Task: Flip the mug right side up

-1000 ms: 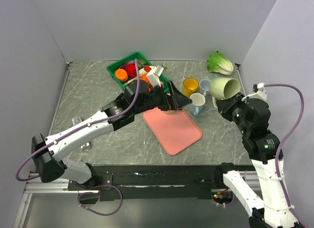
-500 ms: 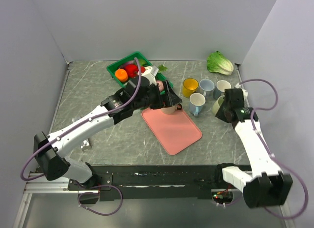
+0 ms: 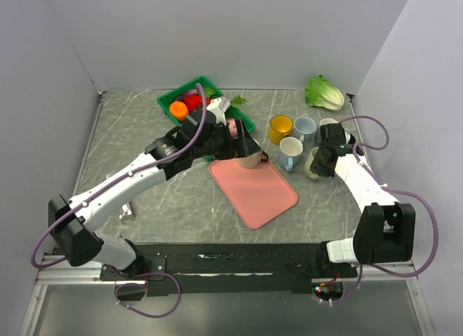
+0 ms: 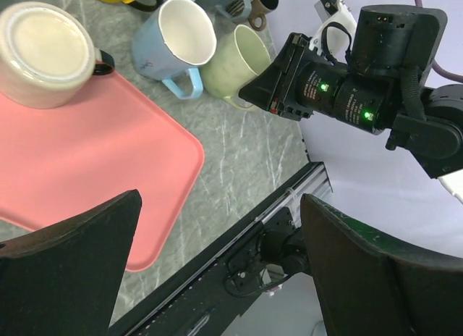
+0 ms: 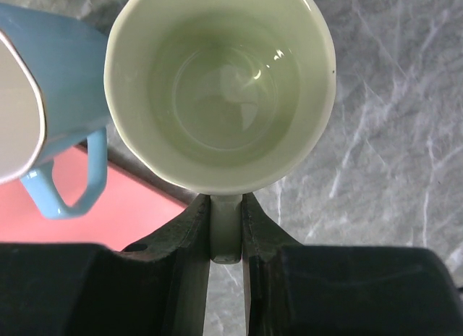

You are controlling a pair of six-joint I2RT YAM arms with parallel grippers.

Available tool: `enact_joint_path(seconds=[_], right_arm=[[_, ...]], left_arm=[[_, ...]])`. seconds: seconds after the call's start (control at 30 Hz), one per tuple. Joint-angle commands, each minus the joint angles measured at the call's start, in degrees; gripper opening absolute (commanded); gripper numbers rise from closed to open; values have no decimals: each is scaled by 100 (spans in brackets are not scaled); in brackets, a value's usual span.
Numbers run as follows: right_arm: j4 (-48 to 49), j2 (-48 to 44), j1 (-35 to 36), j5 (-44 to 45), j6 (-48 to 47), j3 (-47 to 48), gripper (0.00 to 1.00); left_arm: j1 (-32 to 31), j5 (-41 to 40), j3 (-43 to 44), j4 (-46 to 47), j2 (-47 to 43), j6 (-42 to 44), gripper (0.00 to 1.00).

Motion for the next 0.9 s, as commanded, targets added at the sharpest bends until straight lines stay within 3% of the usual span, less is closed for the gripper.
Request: enact_joint_path(seconds=[0.0, 0.57, 0.7, 0.87], right_arm=[[835, 116, -55, 116, 45, 24, 0], [1249, 714, -37, -113, -130, -152, 0], [1099, 829, -37, -139, -78, -108, 31], [1046, 723, -46, -34, -60, -152, 45]], left_arm=[[88, 75, 128, -76, -169, 288, 96], [326, 558, 304, -32, 156, 438, 96], [352, 663, 304, 3, 209, 385, 96], [361, 778, 243, 73, 279, 271, 96]])
